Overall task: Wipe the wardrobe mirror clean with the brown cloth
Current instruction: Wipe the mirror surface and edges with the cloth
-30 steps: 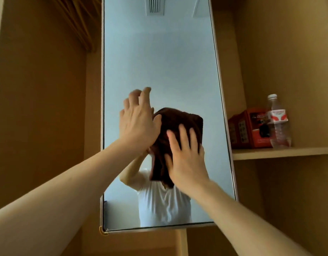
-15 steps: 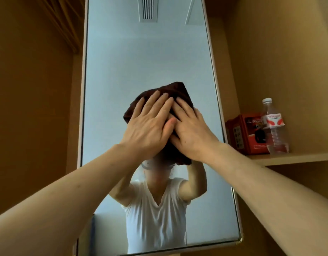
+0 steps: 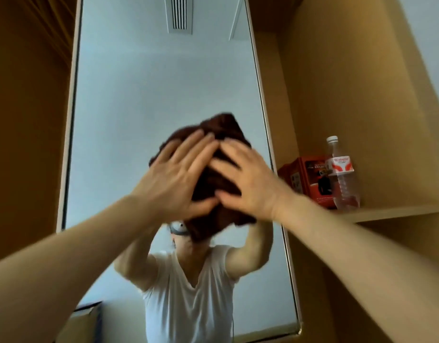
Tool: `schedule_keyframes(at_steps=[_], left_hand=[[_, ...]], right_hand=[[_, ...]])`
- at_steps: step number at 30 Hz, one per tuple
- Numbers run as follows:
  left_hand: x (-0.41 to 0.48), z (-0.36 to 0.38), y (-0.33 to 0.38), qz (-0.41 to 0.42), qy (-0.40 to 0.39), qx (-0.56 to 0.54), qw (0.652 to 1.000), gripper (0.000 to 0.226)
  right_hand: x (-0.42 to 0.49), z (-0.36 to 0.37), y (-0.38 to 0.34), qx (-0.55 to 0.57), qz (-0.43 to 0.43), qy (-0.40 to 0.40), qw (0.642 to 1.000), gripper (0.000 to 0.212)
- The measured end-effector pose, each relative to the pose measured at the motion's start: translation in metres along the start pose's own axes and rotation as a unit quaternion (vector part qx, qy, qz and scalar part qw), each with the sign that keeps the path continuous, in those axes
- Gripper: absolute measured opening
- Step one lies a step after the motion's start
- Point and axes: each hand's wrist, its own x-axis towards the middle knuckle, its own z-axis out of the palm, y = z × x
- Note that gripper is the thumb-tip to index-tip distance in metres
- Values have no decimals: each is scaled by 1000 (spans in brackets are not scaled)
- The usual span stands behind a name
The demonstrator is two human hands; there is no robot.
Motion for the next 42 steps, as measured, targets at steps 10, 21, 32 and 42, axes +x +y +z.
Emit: schedule_keyframes(at_steps=[10, 21, 32, 42], left_hand=[[-56, 20, 66, 36, 17, -51, 998, 90], [12, 14, 50, 52, -6, -9, 999, 91], [-23, 17, 79, 75, 9, -88, 993, 84], [36, 1, 40, 27, 10, -66, 997, 83]], right_hand=[[-96, 26, -53, 44, 70, 55, 995, 50], [-69, -5, 2, -58, 75, -42, 995, 58], [-109, 12, -67, -58, 190, -17, 980, 53], [-37, -28, -13, -138, 145, -100, 975, 63]])
